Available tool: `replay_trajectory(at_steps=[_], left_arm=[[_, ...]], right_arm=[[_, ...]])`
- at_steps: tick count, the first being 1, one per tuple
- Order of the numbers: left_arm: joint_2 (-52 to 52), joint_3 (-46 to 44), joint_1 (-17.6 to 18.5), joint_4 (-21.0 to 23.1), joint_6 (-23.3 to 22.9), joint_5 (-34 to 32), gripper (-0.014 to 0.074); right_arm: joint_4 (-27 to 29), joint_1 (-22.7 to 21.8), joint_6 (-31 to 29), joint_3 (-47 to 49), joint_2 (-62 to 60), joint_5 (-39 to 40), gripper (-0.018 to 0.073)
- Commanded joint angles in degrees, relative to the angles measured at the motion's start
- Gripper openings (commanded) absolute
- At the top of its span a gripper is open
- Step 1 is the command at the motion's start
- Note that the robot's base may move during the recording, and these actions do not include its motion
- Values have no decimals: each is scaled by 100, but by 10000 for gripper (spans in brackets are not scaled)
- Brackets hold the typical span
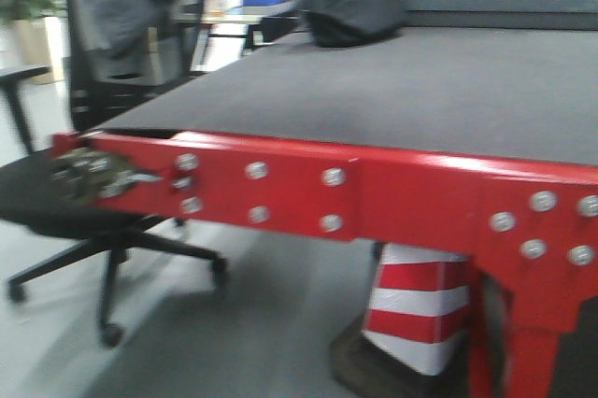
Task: Fetch blue bin and place on conveyor start
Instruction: 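Carry the bin over the grey conveyor belt with both grippers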
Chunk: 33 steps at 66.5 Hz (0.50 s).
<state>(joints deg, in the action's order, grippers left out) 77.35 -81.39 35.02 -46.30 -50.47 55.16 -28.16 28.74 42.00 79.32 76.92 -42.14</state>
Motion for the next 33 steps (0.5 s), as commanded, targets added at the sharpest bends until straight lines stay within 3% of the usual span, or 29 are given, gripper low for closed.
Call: replay_trajectory(at_steps=[1, 11, 33], left_arm=[[-13, -6, 67, -139, 53, -260, -111], [-13, -6, 67, -139, 53, -260, -111], [-13, -6, 67, -139, 53, -260, -111]], right_arm=[[175, 60, -15, 51, -79, -88, -154], [250, 60, -15, 51, -79, -374, -154], [204, 60, -15, 51, -79, -104, -154]])
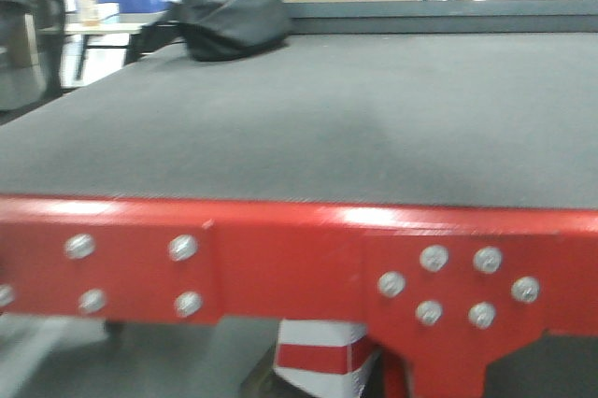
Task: Fetch blue bin and place on conveyor start
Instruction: 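Carry the bin over the grey conveyor belt with both grippers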
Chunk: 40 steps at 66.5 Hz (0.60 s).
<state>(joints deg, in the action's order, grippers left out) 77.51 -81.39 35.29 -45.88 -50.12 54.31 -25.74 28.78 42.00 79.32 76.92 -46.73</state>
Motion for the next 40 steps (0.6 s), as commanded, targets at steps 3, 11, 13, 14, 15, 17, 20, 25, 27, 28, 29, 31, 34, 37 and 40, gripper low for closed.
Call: replay_trajectory(at_steps=[3, 11, 13, 14, 15, 17, 20, 25, 27, 28, 29, 31, 34, 37, 40], left_arm=[[-29, -6, 40, -181, 17, -175, -111], [-29, -6, 40, -181, 17, -175, -111], [-29, -6, 40, -181, 17, -175, -111], [-29, -6, 40, -181, 17, -175, -111], [-29, -6, 40, -181, 17, -175, -111], [-29, -6, 40, -181, 17, -175, -111], [-29, -6, 40, -181, 17, -175, -111], [-29, -6, 40, -181, 17, -175, -111], [-29, -6, 40, -181, 17, -175, -111], [-29, -6, 40, -181, 17, -175, -111], [-29, -6, 40, -181, 17, -175, -111], [-29, -6, 40, -181, 17, -175, -111], [-29, -6, 40, -181, 17, -175, -111], [-29, -6, 40, -181, 17, -175, -111], [-29, -6, 40, -181, 17, -175, -111]], right_arm=[[-39, 57, -15, 51, -79, 359, -154], [-39, 57, -15, 51, -79, 382, -154], [-39, 57, -15, 51, -79, 382, -154], [-39, 57, -15, 51, -79, 382, -154], [-39, 57, -15, 51, -79, 382, -154], [-39, 57, -15, 51, -79, 382, -154], [-39, 57, -15, 51, -79, 382, -154], [-39, 57, -15, 51, -79, 382, -154], [-39, 57, -15, 51, -79, 382, -154], [-39, 57, -15, 51, -79, 382, -154], [-39, 57, -15, 51, -79, 382, -154], [-39, 57, -15, 51, -79, 382, -154], [-39, 57, -15, 51, -79, 382, -154], [-39, 57, -15, 51, -79, 382, -154], [-39, 57, -15, 51, -79, 382, -154]])
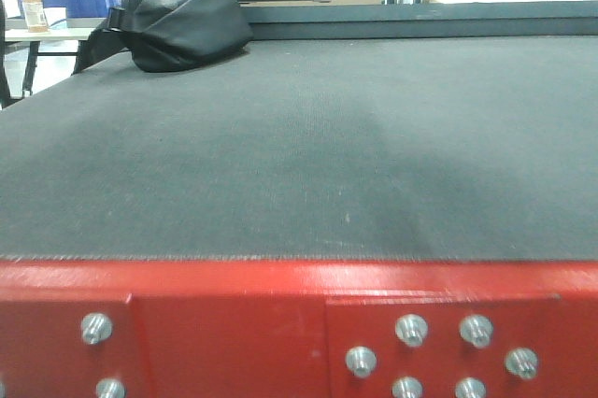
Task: Fetch blue bin and place on conveyor start
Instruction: 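Carry the bin over the grey conveyor belt with both grippers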
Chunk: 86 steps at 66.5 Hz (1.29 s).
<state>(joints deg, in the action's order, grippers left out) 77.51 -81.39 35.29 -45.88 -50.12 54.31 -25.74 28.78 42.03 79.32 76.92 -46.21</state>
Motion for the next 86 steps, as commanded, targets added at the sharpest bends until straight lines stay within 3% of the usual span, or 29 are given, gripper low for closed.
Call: replay_trajectory(at_steps=[1, 21, 86], left_arm=[[-29, -6, 40, -181, 17, -175, -111], [-29, -6, 40, -191, 17, -175, -111], [-29, -6, 40, -226, 17, -175, -111]], right_arm=[[-39, 57, -19, 51, -69, 330, -154], [-39, 57, -19, 51, -57, -87, -154], [-39, 57, -19, 51, -48, 26, -154]])
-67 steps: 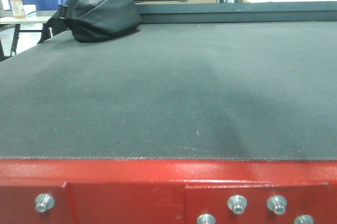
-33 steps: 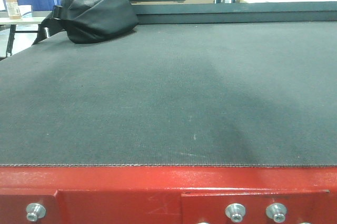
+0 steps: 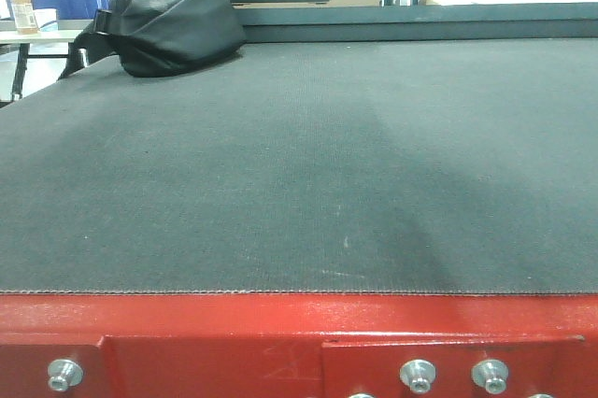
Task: Fetch blue bin and place on conveyor start
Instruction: 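Carry the bin over the grey conveyor belt with both grippers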
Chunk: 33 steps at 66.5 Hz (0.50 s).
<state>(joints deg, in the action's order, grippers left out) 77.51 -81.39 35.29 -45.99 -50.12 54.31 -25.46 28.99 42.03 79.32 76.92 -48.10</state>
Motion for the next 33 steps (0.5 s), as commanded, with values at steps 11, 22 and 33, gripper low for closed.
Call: replay_trajectory(at_steps=[11, 22, 33], left_arm=[[-29, -6, 40, -215, 17, -175, -111], [-29, -6, 40, -215, 17, -175, -111], [-29, -6, 40, -188, 17, -184, -111]], right_arm=[[-66, 36, -19, 51, -48, 215, -154], [-66, 36, -19, 51, -37, 215, -154], [-66, 36, -19, 51, -35, 204, -154]])
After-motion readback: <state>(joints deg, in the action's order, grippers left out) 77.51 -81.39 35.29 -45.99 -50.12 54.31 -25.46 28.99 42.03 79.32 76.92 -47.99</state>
